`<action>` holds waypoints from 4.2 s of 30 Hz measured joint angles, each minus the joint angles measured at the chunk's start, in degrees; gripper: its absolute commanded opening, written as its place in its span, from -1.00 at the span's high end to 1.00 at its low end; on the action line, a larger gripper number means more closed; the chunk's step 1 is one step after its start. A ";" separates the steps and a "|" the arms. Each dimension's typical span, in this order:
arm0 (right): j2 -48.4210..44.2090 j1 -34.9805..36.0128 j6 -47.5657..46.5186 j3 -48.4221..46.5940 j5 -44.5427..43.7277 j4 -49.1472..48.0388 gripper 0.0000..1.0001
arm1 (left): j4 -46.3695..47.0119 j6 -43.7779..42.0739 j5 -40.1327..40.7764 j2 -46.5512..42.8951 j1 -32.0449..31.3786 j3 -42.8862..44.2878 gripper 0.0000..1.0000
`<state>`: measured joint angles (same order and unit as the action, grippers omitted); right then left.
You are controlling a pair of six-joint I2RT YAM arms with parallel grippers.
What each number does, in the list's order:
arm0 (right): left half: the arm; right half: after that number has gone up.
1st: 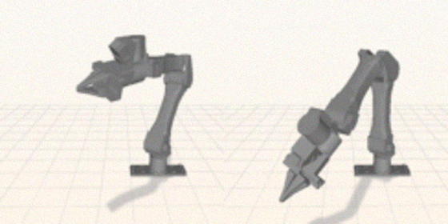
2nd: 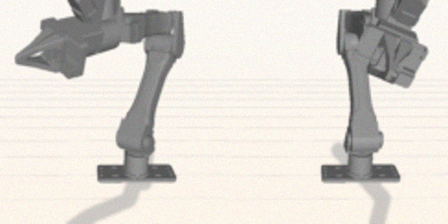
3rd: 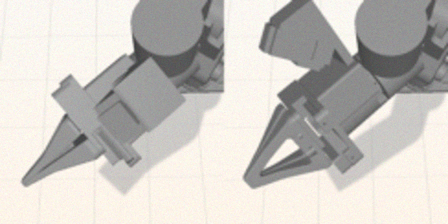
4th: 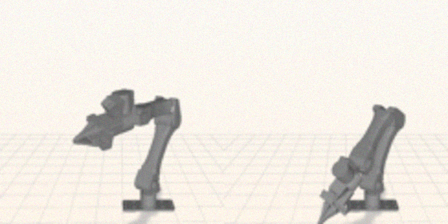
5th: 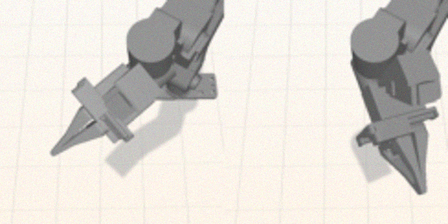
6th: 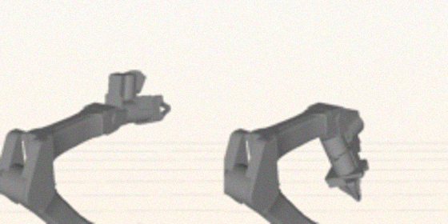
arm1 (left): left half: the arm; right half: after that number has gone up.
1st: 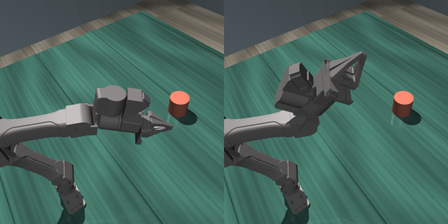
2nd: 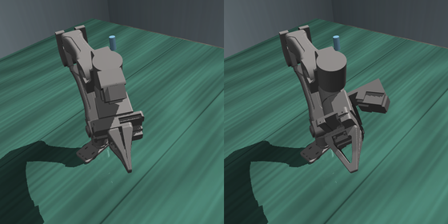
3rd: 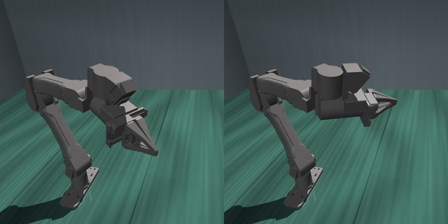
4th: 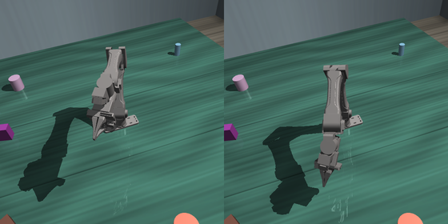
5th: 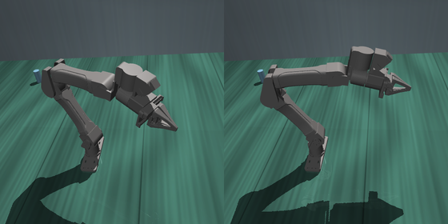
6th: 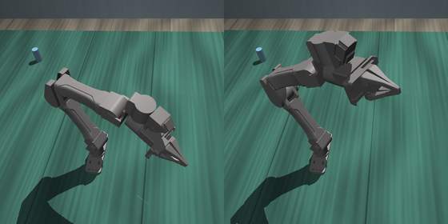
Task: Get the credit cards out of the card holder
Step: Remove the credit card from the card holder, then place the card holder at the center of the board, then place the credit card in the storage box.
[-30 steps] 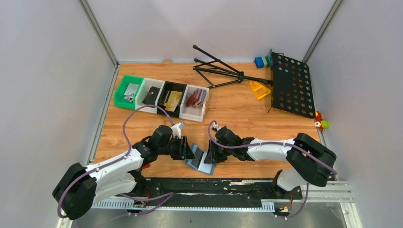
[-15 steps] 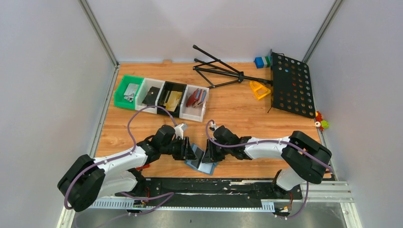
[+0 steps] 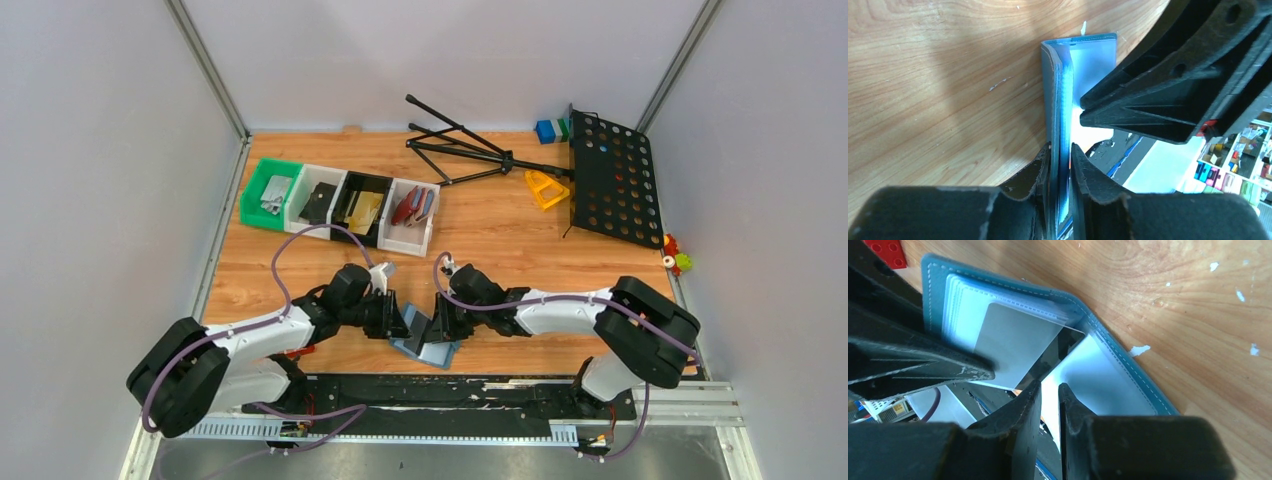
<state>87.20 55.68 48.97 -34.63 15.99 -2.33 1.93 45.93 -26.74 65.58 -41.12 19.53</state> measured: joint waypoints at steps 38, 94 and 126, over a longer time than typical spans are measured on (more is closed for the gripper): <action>-14.32 -9.92 14.71 15.28 16.41 -28.24 0.22 | 31.39 22.93 -11.02 -7.30 4.92 -11.39 1.00; -37.97 -15.78 4.50 16.72 7.61 -9.33 1.00 | -4.09 5.66 2.43 -16.20 9.77 -3.04 0.25; -20.50 -16.02 6.43 -0.76 27.61 -17.90 1.00 | -0.28 9.42 -6.58 -24.85 10.14 7.02 0.09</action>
<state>66.70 39.66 55.40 -35.40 43.59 -20.23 1.65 55.35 -33.32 40.73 -30.98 26.55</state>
